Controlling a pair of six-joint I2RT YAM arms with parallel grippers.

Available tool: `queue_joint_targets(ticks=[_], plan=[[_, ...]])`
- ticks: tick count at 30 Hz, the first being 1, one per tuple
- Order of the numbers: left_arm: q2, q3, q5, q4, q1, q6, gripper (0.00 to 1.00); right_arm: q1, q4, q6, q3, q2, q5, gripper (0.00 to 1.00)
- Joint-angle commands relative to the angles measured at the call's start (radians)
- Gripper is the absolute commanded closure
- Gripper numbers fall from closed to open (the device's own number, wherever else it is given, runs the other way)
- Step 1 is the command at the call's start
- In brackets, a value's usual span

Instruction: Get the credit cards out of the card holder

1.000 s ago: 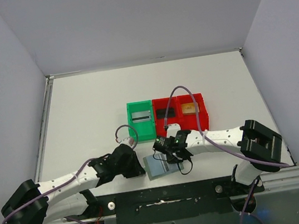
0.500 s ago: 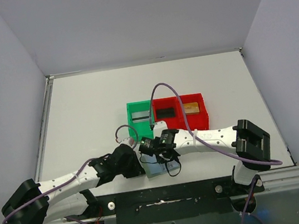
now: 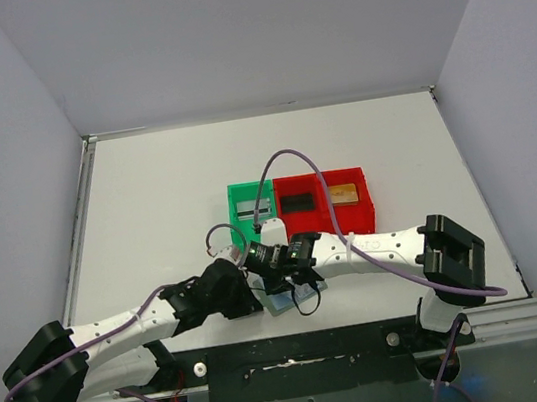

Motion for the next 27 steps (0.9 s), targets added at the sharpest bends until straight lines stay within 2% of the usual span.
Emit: queue_joint_targets(ticks=[1,9,17,22,27], plan=[[-0.032,-0.009,-0.020,0.057,-0.005,-0.019,0.98,-0.008,0.195,-0.025,-0.053,-0.013,-0.105,0.78],[-0.080,-0.028,-0.037,0.025,-0.005,-0.033,0.97,-0.054,0.327,-0.028,-0.171,-0.177,-0.146,0.72],[-0.095,-0.022,-0.051,0.008,-0.005,-0.034,0.94,-0.154,0.421,-0.006,-0.331,-0.357,-0.172,0.68],[-0.091,-0.007,-0.057,-0.001,-0.005,-0.034,0.93,-0.190,0.434,0.000,-0.361,-0.325,-0.191,0.69],[-0.088,0.006,-0.070,-0.014,-0.005,-0.030,0.88,-0.182,0.452,-0.068,-0.290,-0.132,-0.303,0.81]])
